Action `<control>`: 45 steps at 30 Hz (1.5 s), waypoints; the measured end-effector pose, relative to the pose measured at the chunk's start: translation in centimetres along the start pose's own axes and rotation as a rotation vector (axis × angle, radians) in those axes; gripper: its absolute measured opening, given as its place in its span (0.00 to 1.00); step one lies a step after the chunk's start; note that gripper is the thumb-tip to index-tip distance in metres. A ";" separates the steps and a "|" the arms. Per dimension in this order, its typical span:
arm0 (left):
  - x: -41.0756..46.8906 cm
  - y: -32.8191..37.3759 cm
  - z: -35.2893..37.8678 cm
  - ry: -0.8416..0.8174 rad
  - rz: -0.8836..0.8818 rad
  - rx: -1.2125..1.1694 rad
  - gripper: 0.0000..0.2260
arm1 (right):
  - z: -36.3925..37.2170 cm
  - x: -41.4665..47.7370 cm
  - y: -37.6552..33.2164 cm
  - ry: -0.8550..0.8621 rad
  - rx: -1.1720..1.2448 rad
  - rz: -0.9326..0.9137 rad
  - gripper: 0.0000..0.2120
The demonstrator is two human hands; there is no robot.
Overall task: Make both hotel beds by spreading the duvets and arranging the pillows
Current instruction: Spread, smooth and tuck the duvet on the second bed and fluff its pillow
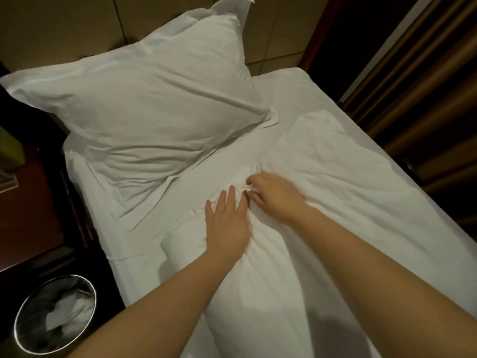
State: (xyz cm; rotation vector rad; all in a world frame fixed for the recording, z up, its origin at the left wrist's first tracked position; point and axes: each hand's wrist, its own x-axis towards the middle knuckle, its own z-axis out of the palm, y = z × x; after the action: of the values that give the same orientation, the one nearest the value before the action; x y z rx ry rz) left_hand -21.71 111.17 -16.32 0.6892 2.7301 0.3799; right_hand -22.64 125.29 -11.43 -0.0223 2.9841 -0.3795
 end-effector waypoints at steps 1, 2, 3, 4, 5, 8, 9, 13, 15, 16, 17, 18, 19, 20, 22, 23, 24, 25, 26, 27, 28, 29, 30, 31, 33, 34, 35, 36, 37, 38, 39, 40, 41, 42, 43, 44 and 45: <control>0.2 -0.1 0.4 0.010 -0.020 -0.008 0.24 | -0.2 -0.7 1.4 0.077 -0.181 -0.150 0.15; 0.4 -0.1 0.5 0.021 -0.044 -0.015 0.25 | -0.5 -1.4 2.7 0.124 -0.330 -0.225 0.18; 0.6 0.0 0.6 0.029 -0.072 -0.026 0.25 | -0.9 -1.8 4.0 0.134 -0.432 -0.225 0.20; 0.9 0.1 0.6 0.036 -0.100 -0.039 0.26 | -1.3 -2.1 4.9 0.113 -0.492 -0.182 0.22; 1.1 0.2 0.7 0.040 -0.122 -0.047 0.27 | -1.6 -2.1 5.5 0.074 -0.524 -0.140 0.24; 2.3 0.1 1.2 0.033 -0.163 -0.034 0.29 | -2.2 -0.7 6.1 -0.068 -0.551 -0.046 0.30; 2.8 -0.2 1.6 0.028 -0.181 -0.039 0.29 | -2.0 0.1 6.2 -0.111 -0.550 -0.029 0.32; 4.6 -2.6 4.0 0.033 -0.271 -0.080 0.25 | 0.8 4.0 7.6 -0.172 -0.512 0.005 0.34; 5.4 -3.8 5.4 0.027 -0.326 -0.131 0.25 | 3.1 6.2 8.3 -0.214 -0.473 0.050 0.32; 5.9 -4.3 6.2 0.010 -0.348 -0.152 0.25 | 4.2 7.0 8.7 -0.242 -0.462 0.072 0.31; 6.4 -4.7 7.1 -0.011 -0.364 -0.163 0.24 | 5.6 7.7 9.1 -0.269 -0.445 0.090 0.30; 6.8 -5.0 7.9 -0.033 -0.374 -0.165 0.24 | 6.6 8.1 9.4 -0.286 -0.425 0.104 0.29; 7.2 -5.2 8.6 -0.056 -0.379 -0.164 0.25 | 7.6 8.2 9.9 -0.304 -0.399 0.114 0.29; 7.6 -5.3 9.3 -0.076 -0.384 -0.163 0.25 | 8.5 8.3 10.3 -0.320 -0.378 0.124 0.29; 8.1 -5.1 10.6 -0.111 -0.392 -0.161 0.25 | 9.9 8.2 11.2 -0.344 -0.361 0.139 0.29; 8.2 -4.9 11.1 -0.134 -0.395 -0.161 0.25 | 10.5 8.1 11.6 -0.360 -0.360 0.144 0.29; 8.1 -4.8 11.5 -0.155 -0.395 -0.156 0.25 | 10.9 7.9 11.7 -0.377 -0.361 0.150 0.29; 8.1 -4.7 11.7 -0.173 -0.393 -0.146 0.25 | 11.2 7.6 11.8 -0.394 -0.364 0.157 0.29; 7.9 -4.6 11.9 -0.190 -0.388 -0.134 0.25 | 11.3 7.4 11.7 -0.410 -0.372 0.164 0.29; 7.8 -4.7 11.9 -0.204 -0.382 -0.124 0.25 | 11.2 7.2 11.4 -0.430 -0.385 0.171 0.29; 7.7 -4.7 11.8 -0.212 -0.373 -0.118 0.25 | 11.0 7.0 11.0 -0.452 -0.399 0.179 0.29; 7.6 -4.8 11.5 -0.218 -0.363 -0.114 0.25 | 10.5 6.9 10.4 -0.472 -0.413 0.190 0.29; 7.4 -4.8 11.0 -0.230 -0.355 -0.114 0.25 | 10.0 6.7 9.7 -0.489 -0.422 0.207 0.28; 7.1 -4.8 10.3 -0.247 -0.348 -0.115 0.25 | 9.3 6.3 8.9 -0.499 -0.425 0.228 0.27; 6.1 -4.6 8.6 -0.264 -0.333 -0.094 0.25 | 7.9 4.8 6.8 -0.485 -0.412 0.275 0.26; 5.4 -4.4 7.6 -0.262 -0.327 -0.078 0.25 | 7.3 3.7 5.8 -0.467 -0.399 0.297 0.25; 4.6 -4.0 6.5 -0.259 -0.318 -0.063 0.25 | 6.5 2.5 4.8 -0.443 -0.384 0.322 0.25; 3.8 -3.4 5.3 -0.253 -0.305 -0.051 0.25 | 5.7 1.2 3.8 -0.419 -0.366 0.348 0.25; 2.9 -2.8 4.1 -0.242 -0.290 -0.039 0.25 | 4.6 0.0 2.9 -0.395 -0.348 0.374 0.25; 1.9 -2.1 2.8 -0.227 -0.271 -0.027 0.25 | 3.4 -1.2 1.9 -0.370 -0.337 0.396 0.25; 0.9 -1.4 1.5 -0.208 -0.249 -0.020 0.25 | 2.1 -2.3 1.0 -0.341 -0.331 0.409 0.25; -0.2 -0.6 0.2 -0.183 -0.222 -0.018 0.26 | 0.9 -3.5 0.0 -0.310 -0.329 0.419 0.26; -1.5 0.3 -1.3 -0.151 -0.193 -0.021 0.26 | -0.4 -4.7 -1.0 -0.275 -0.324 0.427 0.26; -2.8 1.1 -2.7 -0.115 -0.165 -0.029 0.26 | -1.4 -5.9 -2.2 -0.239 -0.316 0.434 0.26; -4.2 1.9 -4.0 -0.079 -0.144 -0.038 0.26 | -2.4 -7.0 -3.3 -0.201 -0.304 0.440 0.26; -5.6 2.5 -5.3 -0.045 -0.132 -0.043 0.26 | -3.3 -8.0 -4.4 -0.165 -0.292 0.441 0.26; -7.1 2.9 -6.4 -0.017 -0.129 -0.045 0.26 | -4.1 -8.9 -5.4 -0.133 -0.282 0.437 0.27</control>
State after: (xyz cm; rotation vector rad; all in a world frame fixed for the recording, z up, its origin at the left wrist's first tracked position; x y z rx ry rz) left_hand -16.79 108.96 -7.94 0.4993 2.7234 0.4024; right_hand -14.36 121.32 -5.00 0.5417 2.7760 0.0902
